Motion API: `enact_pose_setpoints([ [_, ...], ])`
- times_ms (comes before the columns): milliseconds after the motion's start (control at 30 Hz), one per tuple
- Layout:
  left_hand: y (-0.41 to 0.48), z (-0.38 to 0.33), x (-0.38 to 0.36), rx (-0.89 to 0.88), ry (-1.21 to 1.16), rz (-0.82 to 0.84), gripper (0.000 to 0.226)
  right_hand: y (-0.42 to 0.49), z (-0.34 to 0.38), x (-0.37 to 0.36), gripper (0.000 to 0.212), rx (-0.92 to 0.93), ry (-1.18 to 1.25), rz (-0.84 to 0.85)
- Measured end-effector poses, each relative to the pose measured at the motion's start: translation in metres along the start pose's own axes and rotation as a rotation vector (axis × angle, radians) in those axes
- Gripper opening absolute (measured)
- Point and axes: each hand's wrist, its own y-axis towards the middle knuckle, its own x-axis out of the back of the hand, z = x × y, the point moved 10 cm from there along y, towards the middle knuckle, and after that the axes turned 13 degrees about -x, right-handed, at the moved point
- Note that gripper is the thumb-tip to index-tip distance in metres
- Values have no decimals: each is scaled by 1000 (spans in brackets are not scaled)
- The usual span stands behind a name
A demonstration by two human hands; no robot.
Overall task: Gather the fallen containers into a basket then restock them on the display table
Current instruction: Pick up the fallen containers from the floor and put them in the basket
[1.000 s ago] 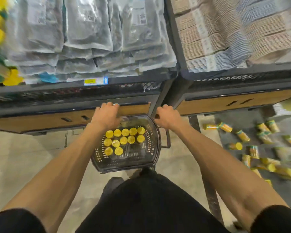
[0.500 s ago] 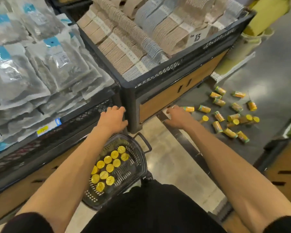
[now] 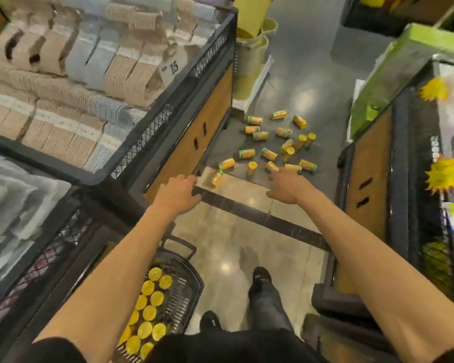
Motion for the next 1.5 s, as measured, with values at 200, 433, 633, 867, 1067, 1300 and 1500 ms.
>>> enact_pose_setpoints([
  [200,83,-43,20,-35,47,-10,50,52,-72,19,53,-51,35,8],
  [433,171,-81,35,9,-29,-33,45,125,-134,44,45,12,33,42],
  [633,235,-104,33,38,-48,-14,44,186,-180,55,53,-12,2,86],
  [867,325,-105,32,6,-76,-19,50,269,-203,76,53,-49,50,116],
  [1067,429,-95,26,-35,-80,83,50,350,-216,85,50,-125,130,118],
  [1300,532,-74,8,-35,-119,155,51,446,-211,69,50,-142,154,221],
  [1500,604,-52,-38,8,-198,203,46,535,-211,40,47,-146,142,276],
])
